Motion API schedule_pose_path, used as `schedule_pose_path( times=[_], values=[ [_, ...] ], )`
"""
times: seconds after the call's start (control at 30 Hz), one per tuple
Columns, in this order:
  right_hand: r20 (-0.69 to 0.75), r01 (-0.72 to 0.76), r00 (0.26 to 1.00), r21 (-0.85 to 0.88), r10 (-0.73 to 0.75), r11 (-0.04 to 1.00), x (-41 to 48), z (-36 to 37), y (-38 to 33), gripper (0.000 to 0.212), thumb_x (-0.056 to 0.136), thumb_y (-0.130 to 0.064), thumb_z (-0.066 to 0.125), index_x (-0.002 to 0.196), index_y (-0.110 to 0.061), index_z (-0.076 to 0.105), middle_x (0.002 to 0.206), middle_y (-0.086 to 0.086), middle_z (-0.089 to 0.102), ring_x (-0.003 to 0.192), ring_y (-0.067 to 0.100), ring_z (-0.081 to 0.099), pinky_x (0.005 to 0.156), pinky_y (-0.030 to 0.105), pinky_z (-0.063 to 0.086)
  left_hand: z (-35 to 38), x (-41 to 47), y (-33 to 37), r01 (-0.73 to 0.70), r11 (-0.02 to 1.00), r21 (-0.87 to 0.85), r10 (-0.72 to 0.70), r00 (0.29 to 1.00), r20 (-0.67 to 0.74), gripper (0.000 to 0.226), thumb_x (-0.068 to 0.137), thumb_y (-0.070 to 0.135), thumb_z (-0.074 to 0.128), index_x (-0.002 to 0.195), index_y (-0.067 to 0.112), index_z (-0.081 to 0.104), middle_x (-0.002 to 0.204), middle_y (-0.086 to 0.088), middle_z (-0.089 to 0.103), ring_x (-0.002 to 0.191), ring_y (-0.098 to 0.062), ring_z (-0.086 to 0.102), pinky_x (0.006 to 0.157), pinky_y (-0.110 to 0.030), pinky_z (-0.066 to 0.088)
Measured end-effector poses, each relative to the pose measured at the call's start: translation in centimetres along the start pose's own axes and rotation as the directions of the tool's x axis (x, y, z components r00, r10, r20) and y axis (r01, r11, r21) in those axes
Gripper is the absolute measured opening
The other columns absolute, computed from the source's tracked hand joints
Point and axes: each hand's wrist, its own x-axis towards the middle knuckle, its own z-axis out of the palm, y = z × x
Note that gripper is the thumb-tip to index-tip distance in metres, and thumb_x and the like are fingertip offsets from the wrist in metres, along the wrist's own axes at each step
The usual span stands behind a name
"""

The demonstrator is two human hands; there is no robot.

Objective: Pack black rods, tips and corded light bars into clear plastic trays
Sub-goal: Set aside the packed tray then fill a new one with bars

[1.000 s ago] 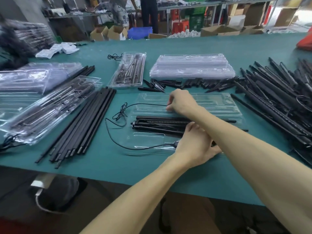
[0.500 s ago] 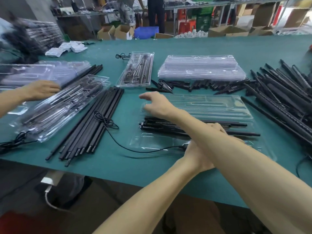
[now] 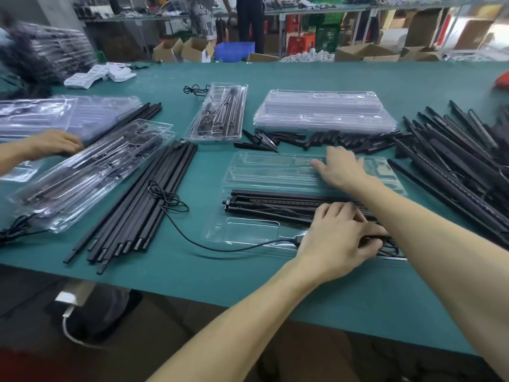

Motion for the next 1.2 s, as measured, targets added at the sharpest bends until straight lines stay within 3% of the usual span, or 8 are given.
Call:
schedule_pose_path(
  times=[0.1, 0.4, 0.63, 0.83, 0.97, 1.1, 1.2],
  values=[
    [-0.048, 0.026, 0.998, -0.094, -0.031, 0.995, 0.1, -0.2, -0.1, 0.056, 0.102, -0.049, 0.046, 0.134, -0.003, 0.049, 0.142, 0.022, 0.046, 0.135, 0.040, 0.037, 0.117, 0.058, 0.022, 0.1, 0.1, -0.1, -0.021, 1.000, -0.013, 0.020, 0.999, -0.050, 0.036, 0.099, 0.043, 0.056, 0.120, 0.017, 0.069, 0.130, -0.008, 0.059, 0.125, -0.028, 0.044, 0.110, -0.047, 0.028],
    [-0.268, 0.160, 0.941, -0.192, -0.208, 0.968, 0.0, -3.4, -0.8, 0.051, 0.096, -0.050, 0.058, 0.114, -0.002, 0.059, 0.125, 0.019, 0.044, 0.121, 0.037, 0.036, 0.107, 0.045, 0.032, -0.3, 0.1, 0.0, 0.006, 0.991, -0.131, -0.012, 0.999, -0.045, 0.027, 0.099, 0.042, 0.057, 0.117, 0.026, 0.070, 0.123, 0.002, 0.061, 0.119, -0.019, 0.045, 0.108, -0.041, 0.030],
    [-0.370, 0.278, 0.860, -0.239, -0.352, 0.931, -2.7, -6.0, -0.9, 0.054, 0.093, -0.044, 0.065, 0.121, 0.001, 0.054, 0.124, 0.020, 0.049, 0.118, 0.037, 0.041, 0.107, 0.043, 0.033, -0.9, 0.0, 0.4, 0.009, 0.989, -0.149, -0.012, 1.000, -0.020, 0.026, 0.099, 0.039, 0.058, 0.124, 0.035, 0.068, 0.126, 0.003, 0.060, 0.121, -0.018, 0.045, 0.110, -0.037, 0.028],
    [-0.292, 0.378, 0.860, -0.188, -0.419, 0.906, -7.4, -9.7, -1.0, 0.033, 0.095, -0.038, 0.065, 0.104, -0.009, 0.053, 0.098, 0.013, 0.064, 0.092, 0.036, 0.057, 0.084, 0.045, 0.046, -1.5, -0.3, 1.2, 0.054, 0.971, -0.231, -0.057, 0.998, -0.004, 0.031, 0.101, 0.042, 0.050, 0.129, 0.046, 0.063, 0.106, 0.005, 0.051, 0.113, -0.015, 0.043, 0.114, -0.036, 0.022],
    [-0.022, 0.457, 0.884, -0.179, -0.468, 0.871, -10.8, -11.1, -0.9, 0.018, 0.095, -0.036, 0.064, 0.093, -0.018, 0.064, 0.094, 0.005, 0.068, 0.088, 0.030, 0.062, 0.081, 0.044, 0.054, -1.8, -0.7, 1.3, 0.075, 0.969, -0.237, -0.074, 0.997, 0.015, 0.030, 0.102, 0.042, 0.051, 0.129, 0.043, 0.064, 0.106, 0.006, 0.051, 0.111, -0.015, 0.044, 0.112, -0.037, 0.026],
    [0.085, 0.511, 0.859, -0.080, -0.505, 0.856, -12.8, -10.3, 0.0, 0.016, 0.092, -0.037, 0.068, 0.095, -0.021, 0.070, 0.094, -0.004, 0.067, 0.092, 0.019, 0.062, 0.083, 0.038, 0.052, -2.4, -0.9, 2.1, 0.092, 0.970, -0.227, -0.088, 0.996, 0.030, 0.032, 0.104, 0.037, 0.049, 0.132, 0.036, 0.065, 0.116, 0.002, 0.057, 0.118, -0.017, 0.043, 0.112, -0.034, 0.024],
    [0.182, 0.525, 0.835, 0.013, -0.519, 0.851, -13.8, -8.9, 1.3, 0.028, 0.087, -0.050, 0.070, 0.096, -0.024, 0.074, 0.093, -0.007, 0.065, 0.090, 0.012, 0.061, 0.082, 0.032, 0.049, -2.2, -1.0, 3.4, 0.136, 0.981, -0.137, -0.132, 0.991, 0.035, 0.034, 0.105, 0.029, 0.048, 0.136, 0.021, 0.061, 0.137, -0.011, 0.057, 0.131, -0.028, 0.043, 0.110, -0.039, 0.032]
  ],
)
